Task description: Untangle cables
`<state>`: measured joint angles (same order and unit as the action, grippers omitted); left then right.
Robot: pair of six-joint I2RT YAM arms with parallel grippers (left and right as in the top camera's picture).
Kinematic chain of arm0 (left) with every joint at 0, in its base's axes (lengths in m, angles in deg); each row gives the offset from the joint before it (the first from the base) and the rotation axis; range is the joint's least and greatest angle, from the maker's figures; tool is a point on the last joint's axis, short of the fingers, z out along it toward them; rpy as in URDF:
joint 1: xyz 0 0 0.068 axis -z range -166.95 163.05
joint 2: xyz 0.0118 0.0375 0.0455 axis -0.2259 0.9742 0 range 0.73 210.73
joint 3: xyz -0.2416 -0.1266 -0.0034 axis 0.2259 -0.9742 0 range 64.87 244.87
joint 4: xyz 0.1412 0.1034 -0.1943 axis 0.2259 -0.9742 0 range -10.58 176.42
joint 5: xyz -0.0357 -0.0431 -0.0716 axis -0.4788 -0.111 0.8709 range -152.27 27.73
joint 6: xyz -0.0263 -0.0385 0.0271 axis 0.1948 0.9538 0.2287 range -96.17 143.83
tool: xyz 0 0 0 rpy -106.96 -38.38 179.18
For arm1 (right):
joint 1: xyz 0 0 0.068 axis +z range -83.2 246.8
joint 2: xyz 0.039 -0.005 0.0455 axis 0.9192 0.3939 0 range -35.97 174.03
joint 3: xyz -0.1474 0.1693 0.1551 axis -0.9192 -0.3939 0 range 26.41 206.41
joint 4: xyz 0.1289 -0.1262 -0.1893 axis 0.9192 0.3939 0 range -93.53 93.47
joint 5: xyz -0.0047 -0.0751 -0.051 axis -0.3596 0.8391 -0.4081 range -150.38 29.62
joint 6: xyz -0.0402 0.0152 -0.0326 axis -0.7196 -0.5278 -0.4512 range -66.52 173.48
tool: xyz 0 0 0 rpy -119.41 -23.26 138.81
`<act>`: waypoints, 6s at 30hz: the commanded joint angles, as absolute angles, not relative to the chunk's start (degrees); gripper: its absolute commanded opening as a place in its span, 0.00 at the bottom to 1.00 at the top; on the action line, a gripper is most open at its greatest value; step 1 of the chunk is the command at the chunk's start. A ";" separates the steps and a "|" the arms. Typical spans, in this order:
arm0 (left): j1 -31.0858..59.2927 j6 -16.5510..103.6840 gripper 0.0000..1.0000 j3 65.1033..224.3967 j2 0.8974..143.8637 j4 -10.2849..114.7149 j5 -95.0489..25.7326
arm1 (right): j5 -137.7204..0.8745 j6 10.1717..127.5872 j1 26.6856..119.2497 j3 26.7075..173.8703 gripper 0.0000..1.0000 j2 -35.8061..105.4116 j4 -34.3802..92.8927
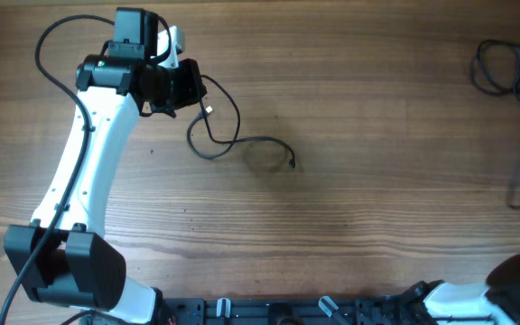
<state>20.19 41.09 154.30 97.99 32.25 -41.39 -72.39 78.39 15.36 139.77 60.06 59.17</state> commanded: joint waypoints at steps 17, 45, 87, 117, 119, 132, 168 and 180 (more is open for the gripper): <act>20.34 41.20 0.04 154.02 98.38 32.20 -41.52 | -69.99 79.04 14.80 139.66 1.00 83.38 61.53; 25.90 50.29 0.77 154.10 97.90 32.16 -54.29 | -90.01 63.33 52.41 139.53 0.97 58.97 58.45; -1.47 57.15 1.00 155.46 88.72 22.92 -62.18 | -82.20 110.69 105.26 139.53 0.45 95.84 19.34; -1.47 57.13 1.00 155.46 88.72 22.92 -62.18 | -72.04 83.39 69.83 150.18 0.05 74.29 28.63; -1.47 57.15 1.00 155.46 88.72 22.92 -62.15 | -71.73 83.20 65.09 152.87 0.05 74.29 27.37; -1.47 57.13 1.00 155.46 88.72 22.92 -62.15 | -64.43 91.28 57.24 152.71 0.04 84.67 14.89; -1.47 57.15 1.00 155.46 88.72 22.92 -62.15 | -81.22 75.83 57.55 152.54 1.00 67.53 62.91; -1.47 57.13 1.00 155.46 88.72 22.92 -62.18 | -84.87 64.62 66.36 152.52 1.00 50.49 84.63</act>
<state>-1.36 56.34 155.24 88.22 22.94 -61.59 -83.95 66.28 66.07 152.10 51.62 83.80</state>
